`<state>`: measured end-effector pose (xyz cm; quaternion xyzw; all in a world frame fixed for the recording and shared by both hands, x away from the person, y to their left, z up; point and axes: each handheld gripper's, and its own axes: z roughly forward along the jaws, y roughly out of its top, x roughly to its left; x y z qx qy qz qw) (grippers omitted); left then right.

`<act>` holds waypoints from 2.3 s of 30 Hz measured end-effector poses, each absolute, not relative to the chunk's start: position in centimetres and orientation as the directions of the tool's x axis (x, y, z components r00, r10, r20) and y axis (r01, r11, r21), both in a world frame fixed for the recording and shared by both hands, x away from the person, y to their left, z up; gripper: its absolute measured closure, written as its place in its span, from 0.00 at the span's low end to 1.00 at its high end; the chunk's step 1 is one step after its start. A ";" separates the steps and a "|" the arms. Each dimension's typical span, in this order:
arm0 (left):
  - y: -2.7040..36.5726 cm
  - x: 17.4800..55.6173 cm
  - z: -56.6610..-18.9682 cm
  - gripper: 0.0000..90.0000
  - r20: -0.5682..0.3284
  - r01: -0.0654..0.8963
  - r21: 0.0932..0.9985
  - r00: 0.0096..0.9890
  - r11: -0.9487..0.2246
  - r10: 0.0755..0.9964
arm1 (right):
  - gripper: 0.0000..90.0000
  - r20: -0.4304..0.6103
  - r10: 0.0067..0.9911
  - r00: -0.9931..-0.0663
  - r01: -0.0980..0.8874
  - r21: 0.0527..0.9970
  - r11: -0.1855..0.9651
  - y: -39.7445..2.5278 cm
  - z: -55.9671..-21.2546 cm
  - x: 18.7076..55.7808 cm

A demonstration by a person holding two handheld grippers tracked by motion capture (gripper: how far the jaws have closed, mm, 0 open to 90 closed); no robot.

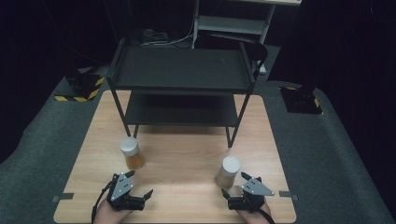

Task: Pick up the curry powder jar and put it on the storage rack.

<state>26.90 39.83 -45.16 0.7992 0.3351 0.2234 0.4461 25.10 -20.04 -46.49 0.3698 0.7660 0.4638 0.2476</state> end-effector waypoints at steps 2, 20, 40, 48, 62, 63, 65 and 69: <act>40.0 26.9 -45.2 0.01 0.053 0.342 0.864 0.668 -0.370 0.742 | 0.00 -0.025 0.797 -0.604 0.341 0.896 0.286 -20.2 -46.5 25.2; 41.1 26.5 -44.8 0.02 0.001 0.407 0.848 0.637 -0.338 0.771 | 0.00 -0.045 0.800 -0.599 0.348 0.885 0.310 -20.1 -46.3 24.7; 41.9 25.9 -45.1 0.01 -0.031 0.413 0.864 0.615 -0.289 0.788 | 0.00 -0.022 0.792 -0.610 0.359 0.883 0.301 -20.6 -46.2 24.9; 42.2 25.5 -44.7 0.00 -0.022 0.399 0.875 0.598 -0.274 0.801 | 0.00 -0.032 0.795 -0.606 0.358 0.881 0.309 -20.4 -46.2 25.0; 42.9 24.3 -43.5 0.00 -0.014 0.332 0.917 0.582 -0.222 0.813 | 0.00 -0.016 0.790 -0.613 0.368 0.879 0.303 -20.7 -46.1 25.3; 42.8 24.2 -43.4 0.00 -0.006 0.325 0.918 0.582 -0.226 0.813 | 0.00 -0.016 0.790 -0.614 0.368 0.879 0.304 -20.7 -46.1 25.3; 42.7 24.3 -42.9 0.00 0.004 0.320 0.918 0.582 -0.233 0.813 | 0.00 -0.017 0.790 -0.613 0.369 0.878 0.305 -20.7 -46.1 25.3; 42.6 24.5 -42.3 0.00 0.008 0.307 0.926 0.567 -0.220 0.824 | 0.00 -0.012 0.792 -0.610 0.375 0.877 0.302 -20.7 -46.0 25.4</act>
